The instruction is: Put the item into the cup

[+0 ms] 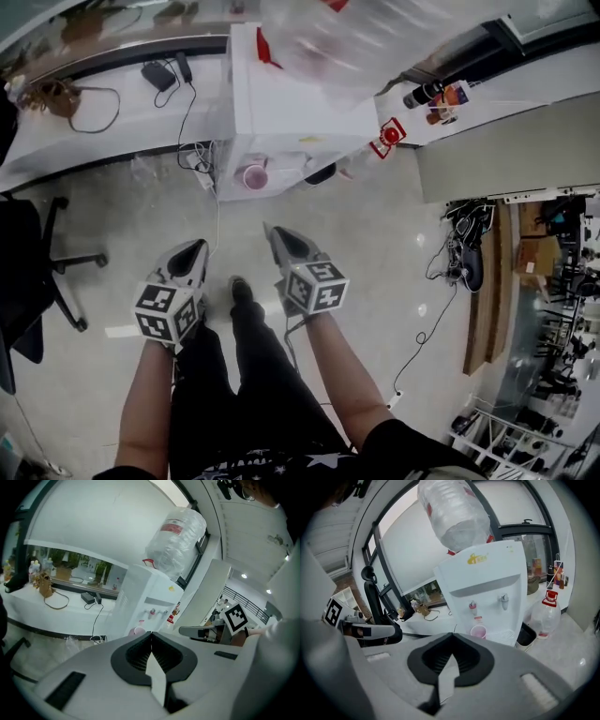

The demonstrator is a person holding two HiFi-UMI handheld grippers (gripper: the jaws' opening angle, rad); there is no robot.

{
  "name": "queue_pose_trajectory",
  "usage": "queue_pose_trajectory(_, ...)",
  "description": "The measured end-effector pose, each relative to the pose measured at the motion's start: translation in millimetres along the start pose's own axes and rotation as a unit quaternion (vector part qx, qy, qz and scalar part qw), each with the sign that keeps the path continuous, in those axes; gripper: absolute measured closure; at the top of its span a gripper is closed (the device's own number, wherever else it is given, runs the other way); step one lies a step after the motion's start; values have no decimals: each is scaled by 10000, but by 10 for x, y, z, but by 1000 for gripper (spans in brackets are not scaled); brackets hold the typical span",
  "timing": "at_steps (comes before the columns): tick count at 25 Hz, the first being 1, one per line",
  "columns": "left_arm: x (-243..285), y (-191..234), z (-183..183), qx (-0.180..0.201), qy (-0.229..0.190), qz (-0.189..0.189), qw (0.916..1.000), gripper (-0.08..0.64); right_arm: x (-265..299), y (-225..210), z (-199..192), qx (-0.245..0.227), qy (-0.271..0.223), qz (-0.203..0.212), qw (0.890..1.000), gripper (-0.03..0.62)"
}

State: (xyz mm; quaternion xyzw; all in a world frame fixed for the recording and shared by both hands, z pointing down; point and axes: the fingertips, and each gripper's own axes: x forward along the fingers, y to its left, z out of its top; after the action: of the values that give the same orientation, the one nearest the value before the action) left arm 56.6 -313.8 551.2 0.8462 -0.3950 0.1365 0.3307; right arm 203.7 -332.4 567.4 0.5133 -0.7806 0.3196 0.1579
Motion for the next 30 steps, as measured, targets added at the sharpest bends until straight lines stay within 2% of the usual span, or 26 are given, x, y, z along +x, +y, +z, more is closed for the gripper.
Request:
queue_pose_trajectory(13, 741, 424, -442, -177, 165, 414, 9988, 554, 846, -572, -101, -28, 66, 144, 9999, 591)
queue_pose_trajectory(23, 909, 726, -538, -345, 167, 803, 9960, 554, 1352, -745, 32, 10, -112, 334, 9994, 591)
queue_pose_trajectory(30, 1072, 793, -524, -357, 131, 893, 9953, 554, 1634, -842, 61, 88, -94, 433, 9990, 591)
